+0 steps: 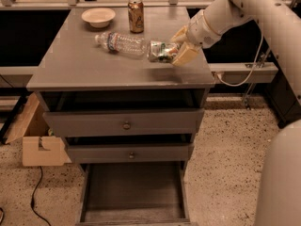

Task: Pick 7up can from bottom drawer and place on counter

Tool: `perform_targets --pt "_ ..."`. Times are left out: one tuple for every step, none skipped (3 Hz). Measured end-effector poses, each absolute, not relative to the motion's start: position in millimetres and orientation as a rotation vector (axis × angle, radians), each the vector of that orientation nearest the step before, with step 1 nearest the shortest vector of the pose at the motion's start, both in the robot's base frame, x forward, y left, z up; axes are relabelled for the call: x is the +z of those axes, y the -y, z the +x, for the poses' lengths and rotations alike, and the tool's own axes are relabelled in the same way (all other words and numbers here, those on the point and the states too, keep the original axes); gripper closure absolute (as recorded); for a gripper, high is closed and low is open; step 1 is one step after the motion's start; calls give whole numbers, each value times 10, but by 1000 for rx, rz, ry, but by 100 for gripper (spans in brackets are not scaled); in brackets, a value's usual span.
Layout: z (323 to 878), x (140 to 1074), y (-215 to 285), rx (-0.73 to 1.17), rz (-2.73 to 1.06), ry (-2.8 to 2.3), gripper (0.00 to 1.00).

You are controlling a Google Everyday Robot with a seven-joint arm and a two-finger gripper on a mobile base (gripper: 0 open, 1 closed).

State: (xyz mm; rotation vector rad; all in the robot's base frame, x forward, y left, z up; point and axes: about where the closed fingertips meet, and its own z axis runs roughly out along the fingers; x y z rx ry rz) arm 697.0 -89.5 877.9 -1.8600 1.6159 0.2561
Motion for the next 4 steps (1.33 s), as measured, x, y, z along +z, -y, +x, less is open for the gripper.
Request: perform_targets --pt "7139 8746 685 293 -1869 -1629 74" --pt "7210 8728 563 310 -1879 -1636 50" --pt "7268 8689 422 329 -1902 -1632 27" --pt "7324 8646 294 352 -1923 -1620 0"
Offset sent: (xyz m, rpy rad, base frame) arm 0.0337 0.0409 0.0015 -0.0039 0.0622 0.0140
